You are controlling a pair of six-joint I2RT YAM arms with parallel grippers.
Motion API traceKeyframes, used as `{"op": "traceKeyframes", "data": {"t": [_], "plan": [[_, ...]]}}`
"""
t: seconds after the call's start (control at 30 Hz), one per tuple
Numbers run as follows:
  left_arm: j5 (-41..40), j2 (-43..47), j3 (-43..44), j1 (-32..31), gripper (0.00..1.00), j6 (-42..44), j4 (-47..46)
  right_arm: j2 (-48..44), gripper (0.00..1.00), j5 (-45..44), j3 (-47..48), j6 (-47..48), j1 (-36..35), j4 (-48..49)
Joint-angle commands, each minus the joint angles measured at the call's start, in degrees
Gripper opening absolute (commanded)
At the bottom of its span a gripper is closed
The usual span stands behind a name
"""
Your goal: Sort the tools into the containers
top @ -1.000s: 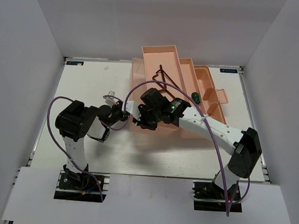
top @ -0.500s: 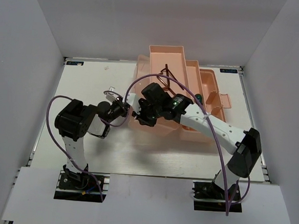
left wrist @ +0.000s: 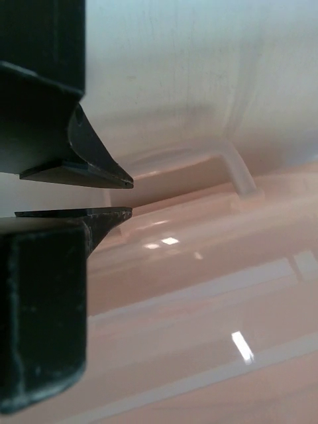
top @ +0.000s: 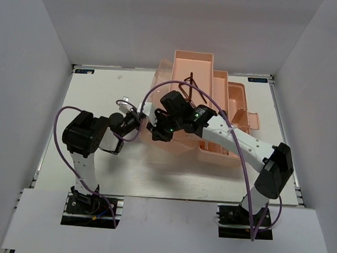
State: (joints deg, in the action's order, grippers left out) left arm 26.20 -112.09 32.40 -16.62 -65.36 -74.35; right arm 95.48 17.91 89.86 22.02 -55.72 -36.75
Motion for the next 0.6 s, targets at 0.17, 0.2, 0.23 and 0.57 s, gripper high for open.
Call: {"op": "traceKeyframes", "data": {"t": [0.17,0.2,0.23,0.57], "plan": [[3.15,-2.07,3.63,-0.69,0.28,-3.27,-20.65,-6.19,0.0,11.35,-13.48,2.94,1.14,8.89],[3.16,-2.08,4.15,-1.21,0.28,-4.06,-21.27,-6.01,0.0,11.36,-13.84,3.11,1.41,8.98],[3.16,-2.95,4.16,-1.22,0.28,-4.07,-21.28,-5.92,0.0,11.27,-14.1,3.12,1.41,9.33],[5.35,-4.8,5.92,-1.75,0.28,-5.74,-23.3,-2.23,0.47,6.8,-13.75,5.31,1.49,7.66]]}}
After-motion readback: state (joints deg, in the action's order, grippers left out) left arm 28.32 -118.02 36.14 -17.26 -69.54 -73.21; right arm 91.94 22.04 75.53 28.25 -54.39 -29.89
